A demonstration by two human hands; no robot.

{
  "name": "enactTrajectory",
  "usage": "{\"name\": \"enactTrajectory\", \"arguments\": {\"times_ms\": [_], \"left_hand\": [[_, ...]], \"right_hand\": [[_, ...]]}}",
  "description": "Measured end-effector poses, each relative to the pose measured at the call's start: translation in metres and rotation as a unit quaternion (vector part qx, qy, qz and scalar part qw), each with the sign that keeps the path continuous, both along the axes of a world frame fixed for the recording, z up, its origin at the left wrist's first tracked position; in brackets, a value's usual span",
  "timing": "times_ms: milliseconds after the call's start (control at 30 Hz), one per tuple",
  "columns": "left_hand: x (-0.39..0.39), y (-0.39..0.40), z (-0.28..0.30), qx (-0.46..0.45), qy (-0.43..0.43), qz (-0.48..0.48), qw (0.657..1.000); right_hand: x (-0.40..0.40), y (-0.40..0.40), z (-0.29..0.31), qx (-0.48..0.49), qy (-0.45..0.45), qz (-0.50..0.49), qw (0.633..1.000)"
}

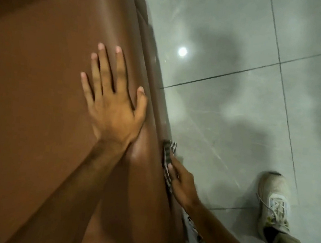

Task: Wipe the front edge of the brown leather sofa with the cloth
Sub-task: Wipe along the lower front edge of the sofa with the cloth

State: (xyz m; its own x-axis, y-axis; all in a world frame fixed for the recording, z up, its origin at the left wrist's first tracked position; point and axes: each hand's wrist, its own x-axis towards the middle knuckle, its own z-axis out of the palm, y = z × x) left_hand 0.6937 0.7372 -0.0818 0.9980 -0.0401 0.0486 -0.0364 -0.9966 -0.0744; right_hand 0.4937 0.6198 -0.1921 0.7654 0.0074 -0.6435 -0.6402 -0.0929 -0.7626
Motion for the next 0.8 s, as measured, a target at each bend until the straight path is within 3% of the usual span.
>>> {"name": "enactTrajectory", "arguments": {"times_ms": [133,233,333,400,500,633,700,800], "left_hand": [[-0.005,0.005,-0.011,0.024,-0.028,0.000,0.999],[-0.004,0.001,-0.016,0.034,-0.039,-0.010,0.999],[-0.004,-0.001,-0.013,0.042,-0.032,-0.002,0.999],[-0.003,0.000,-0.012,0.043,-0.031,0.000,0.999],[-0.005,0.001,-0.014,0.045,-0.034,-0.004,0.998],[-0.007,0.004,-0.021,0.059,-0.039,-0.015,0.997],[-0.008,0.003,-0.022,0.061,-0.043,-0.010,0.997],[-0.007,0.004,-0.018,0.040,-0.021,-0.012,0.999]], "right_hand": [[0.155,0.017,-0.013,-0.007,-0.139,-0.019,0.990],[0.233,0.014,-0.051,-0.076,-0.107,-0.016,0.991],[0.198,0.004,-0.068,-0.075,0.019,0.034,0.996],[0.144,-0.001,-0.049,-0.080,0.058,0.046,0.994],[0.128,0.001,-0.012,-0.027,0.022,0.021,0.999],[0.212,0.009,-0.034,-0.056,-0.087,0.011,0.995],[0.219,0.014,-0.054,-0.068,-0.051,-0.005,0.996],[0.143,0.010,-0.063,-0.079,0.052,0.010,0.996]]}}
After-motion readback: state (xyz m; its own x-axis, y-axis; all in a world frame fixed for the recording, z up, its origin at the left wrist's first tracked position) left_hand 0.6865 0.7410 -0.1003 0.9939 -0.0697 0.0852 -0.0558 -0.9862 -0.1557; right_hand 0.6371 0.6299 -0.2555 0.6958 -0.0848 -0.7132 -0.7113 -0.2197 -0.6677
